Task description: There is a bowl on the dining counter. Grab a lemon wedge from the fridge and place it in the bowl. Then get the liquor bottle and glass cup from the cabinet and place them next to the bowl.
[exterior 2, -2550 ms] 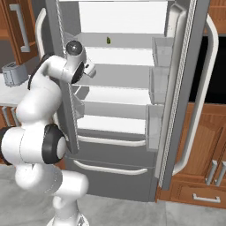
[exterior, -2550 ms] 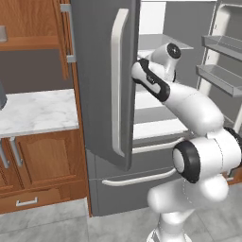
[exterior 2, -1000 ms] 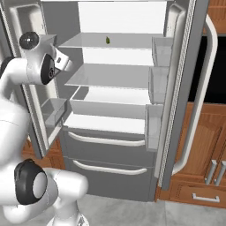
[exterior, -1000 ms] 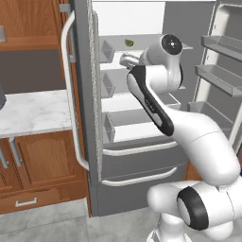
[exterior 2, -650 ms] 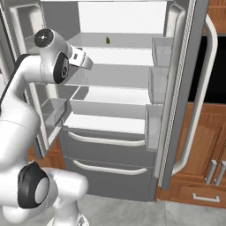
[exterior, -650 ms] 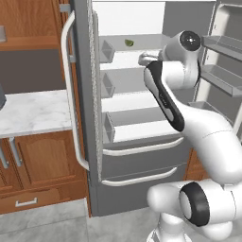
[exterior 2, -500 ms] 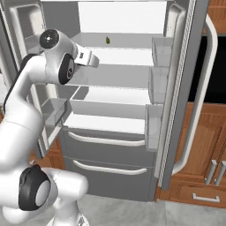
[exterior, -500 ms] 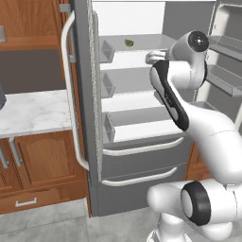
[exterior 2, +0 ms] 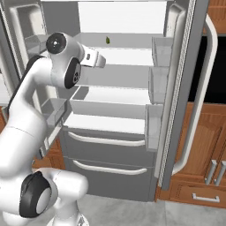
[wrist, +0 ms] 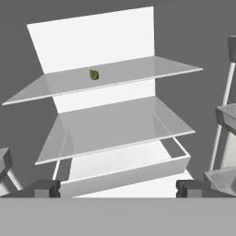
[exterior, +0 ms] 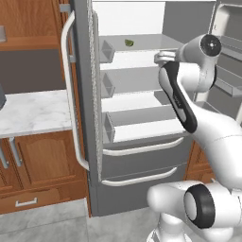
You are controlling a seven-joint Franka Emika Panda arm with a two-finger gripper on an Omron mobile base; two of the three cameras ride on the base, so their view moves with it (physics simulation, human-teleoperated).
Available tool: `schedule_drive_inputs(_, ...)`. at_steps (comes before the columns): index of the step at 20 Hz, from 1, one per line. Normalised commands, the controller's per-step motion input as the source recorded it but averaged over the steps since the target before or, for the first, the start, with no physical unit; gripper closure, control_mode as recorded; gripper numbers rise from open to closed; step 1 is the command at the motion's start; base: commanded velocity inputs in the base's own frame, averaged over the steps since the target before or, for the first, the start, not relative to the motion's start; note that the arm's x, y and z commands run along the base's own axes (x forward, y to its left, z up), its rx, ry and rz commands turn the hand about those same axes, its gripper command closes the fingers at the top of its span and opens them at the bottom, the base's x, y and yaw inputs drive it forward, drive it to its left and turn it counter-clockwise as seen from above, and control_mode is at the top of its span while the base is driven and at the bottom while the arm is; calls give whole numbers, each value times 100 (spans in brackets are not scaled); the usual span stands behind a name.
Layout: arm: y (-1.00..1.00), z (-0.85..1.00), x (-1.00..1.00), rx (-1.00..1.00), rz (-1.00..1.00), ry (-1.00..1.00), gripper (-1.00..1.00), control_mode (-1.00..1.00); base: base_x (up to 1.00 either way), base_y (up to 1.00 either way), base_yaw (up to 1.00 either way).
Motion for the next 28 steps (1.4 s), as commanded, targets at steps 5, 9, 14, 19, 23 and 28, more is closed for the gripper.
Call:
schedule_drive_inputs(5,-6,7,-1,-1,0,-1,-100,-100,0,0,0)
schedule_drive_inputs(9,-7,9,2,2,0,-1,-100,100,15,0,0)
schedule_drive_inputs(14,0,0,0,0,0,0,-100,100,55,0,0)
schedule_drive_inputs(19,0,0,0,0,0,0,-100,100,65,-1,0)
schedule_drive_inputs(23,0,0,0,0,0,0,-100,100,62,-9,0)
schedule_drive_inputs(28,0,0,0,0,0,0,-100,100,50,-27,0)
